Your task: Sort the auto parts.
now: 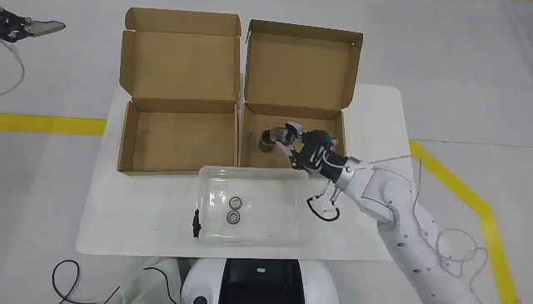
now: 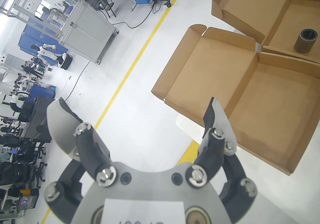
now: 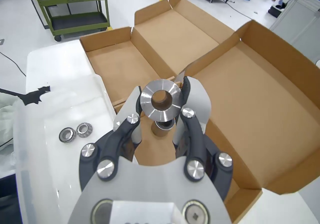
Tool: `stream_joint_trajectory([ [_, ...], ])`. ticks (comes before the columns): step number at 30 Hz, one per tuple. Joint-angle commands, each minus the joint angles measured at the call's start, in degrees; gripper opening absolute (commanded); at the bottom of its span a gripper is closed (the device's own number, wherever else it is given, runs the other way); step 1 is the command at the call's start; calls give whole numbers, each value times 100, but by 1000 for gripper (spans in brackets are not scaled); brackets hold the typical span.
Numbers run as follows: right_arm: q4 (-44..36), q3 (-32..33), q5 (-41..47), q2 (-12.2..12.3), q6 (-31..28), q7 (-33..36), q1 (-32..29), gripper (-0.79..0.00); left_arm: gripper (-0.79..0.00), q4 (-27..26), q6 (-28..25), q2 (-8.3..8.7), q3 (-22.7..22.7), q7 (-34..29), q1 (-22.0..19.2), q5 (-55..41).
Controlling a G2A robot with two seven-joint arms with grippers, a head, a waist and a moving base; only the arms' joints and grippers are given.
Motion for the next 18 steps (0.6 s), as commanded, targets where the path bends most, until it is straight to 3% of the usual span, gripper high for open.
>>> stream_joint_trajectory([
  [1,81,10,-7,1,74,97,-1,-785,0,0,0,0,0,0,0,0],
  [18,900,-204,20,-57,500,630,241,-785,0,0,0,0,0,0,0,0],
])
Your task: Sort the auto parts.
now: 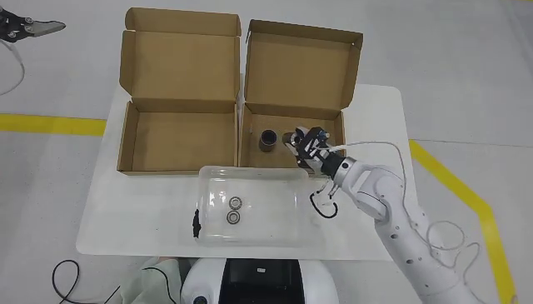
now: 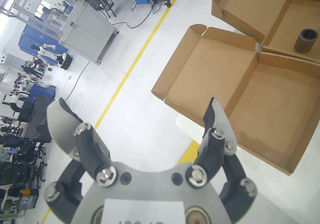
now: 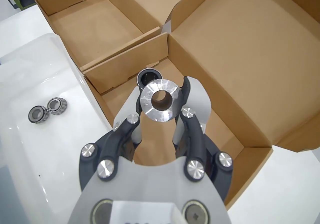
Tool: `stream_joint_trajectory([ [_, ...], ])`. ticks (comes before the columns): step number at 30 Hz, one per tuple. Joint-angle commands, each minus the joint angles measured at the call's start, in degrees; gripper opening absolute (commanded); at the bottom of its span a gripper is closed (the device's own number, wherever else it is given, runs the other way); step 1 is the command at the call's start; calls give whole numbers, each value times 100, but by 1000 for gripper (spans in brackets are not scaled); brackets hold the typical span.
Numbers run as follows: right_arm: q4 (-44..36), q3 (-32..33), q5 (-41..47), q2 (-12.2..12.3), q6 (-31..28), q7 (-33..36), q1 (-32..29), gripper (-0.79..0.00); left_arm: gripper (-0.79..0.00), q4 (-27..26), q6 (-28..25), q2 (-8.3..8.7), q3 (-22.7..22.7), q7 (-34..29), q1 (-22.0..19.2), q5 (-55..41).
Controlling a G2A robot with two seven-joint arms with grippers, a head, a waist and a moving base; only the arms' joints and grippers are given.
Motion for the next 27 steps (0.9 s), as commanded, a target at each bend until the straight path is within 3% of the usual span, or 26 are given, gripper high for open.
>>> stream_joint_trajectory([
  [1,95,-27,3,-8,29,47,42,-785,0,0,0,0,0,0,0,0],
  [27,1193,-893,355,-293,354,1853,1137,-785,0,0,0,0,0,0,0,0],
])
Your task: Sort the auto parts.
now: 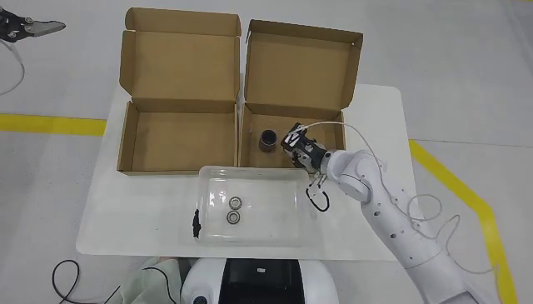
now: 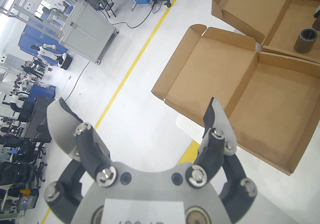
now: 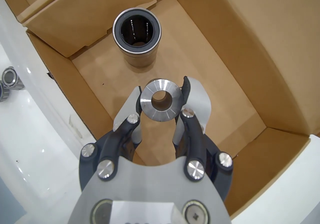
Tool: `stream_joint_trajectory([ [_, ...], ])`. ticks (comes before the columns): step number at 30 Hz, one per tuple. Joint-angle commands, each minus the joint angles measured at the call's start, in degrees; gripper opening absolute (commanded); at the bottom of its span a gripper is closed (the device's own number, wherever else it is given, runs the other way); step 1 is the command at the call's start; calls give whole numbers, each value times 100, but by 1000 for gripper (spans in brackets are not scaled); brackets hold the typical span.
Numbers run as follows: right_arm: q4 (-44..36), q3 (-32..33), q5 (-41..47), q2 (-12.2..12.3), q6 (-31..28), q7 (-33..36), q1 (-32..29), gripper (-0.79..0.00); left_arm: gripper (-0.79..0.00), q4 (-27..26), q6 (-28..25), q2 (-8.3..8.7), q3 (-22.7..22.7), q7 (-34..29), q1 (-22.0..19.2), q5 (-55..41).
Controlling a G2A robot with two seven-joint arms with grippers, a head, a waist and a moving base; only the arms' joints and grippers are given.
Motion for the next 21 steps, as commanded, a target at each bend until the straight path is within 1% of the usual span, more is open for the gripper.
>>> stream_joint_trajectory([
  [1,77,-65,25,-26,13,80,85,-785,0,0,0,0,0,0,0,0],
  [4,202,-171,55,-71,55,186,221,-785,0,0,0,0,0,0,0,0],
  [5,256,-206,52,-86,78,218,264,-751,0,0,0,0,0,0,0,0],
  [7,359,-270,75,-119,122,236,342,-563,0,0,0,0,0,0,0,0],
  [8,407,-300,85,-134,134,239,375,-493,0,0,0,0,0,0,0,0],
  [11,506,-374,91,-173,183,244,464,-394,0,0,0,0,0,0,0,0],
  [14,558,-426,78,-203,235,255,522,-142,0,0,0,0,0,0,0,0],
  [15,571,-437,79,-211,243,253,532,-86,0,0,0,0,0,0,0,0],
  [17,588,-443,94,-222,252,222,543,-65,0,0,0,0,0,0,0,0],
  [21,478,-403,78,-219,250,74,486,-65,0,0,0,0,0,0,0,0],
])
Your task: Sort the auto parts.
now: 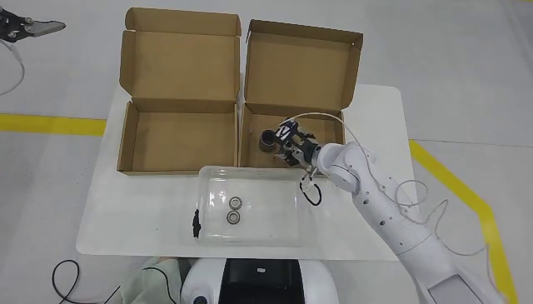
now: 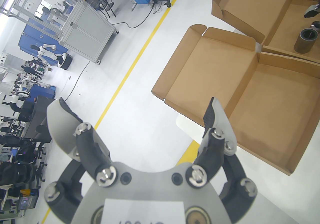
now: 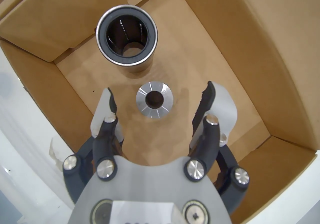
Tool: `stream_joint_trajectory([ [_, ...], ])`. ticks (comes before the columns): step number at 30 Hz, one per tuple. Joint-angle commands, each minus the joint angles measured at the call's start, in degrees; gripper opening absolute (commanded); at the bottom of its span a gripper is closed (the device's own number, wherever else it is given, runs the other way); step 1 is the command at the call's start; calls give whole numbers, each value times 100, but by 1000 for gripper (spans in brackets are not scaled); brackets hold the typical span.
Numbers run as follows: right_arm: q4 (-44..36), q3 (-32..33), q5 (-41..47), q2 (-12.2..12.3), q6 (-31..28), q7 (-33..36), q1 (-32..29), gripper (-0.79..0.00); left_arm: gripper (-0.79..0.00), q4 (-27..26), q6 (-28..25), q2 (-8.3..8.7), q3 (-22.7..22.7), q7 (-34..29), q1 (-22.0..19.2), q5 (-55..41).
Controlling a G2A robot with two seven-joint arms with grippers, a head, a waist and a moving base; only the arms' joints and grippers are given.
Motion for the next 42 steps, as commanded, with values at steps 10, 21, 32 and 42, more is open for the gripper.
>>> stream_joint_trajectory([
  [10,-1264,492,-324,193,-299,-586,-676,-58,0,0,0,0,0,0,0,0],
  [21,-2424,478,-544,302,-888,-984,-1319,-6,0,0,0,0,0,0,0,0],
  [32,-2859,445,-856,367,-1064,-1581,-1753,0,0,0,0,0,0,0,0,0],
  [42,-2859,445,-856,367,-1064,-1581,-1753,0,0,0,0,0,0,0,0,0],
])
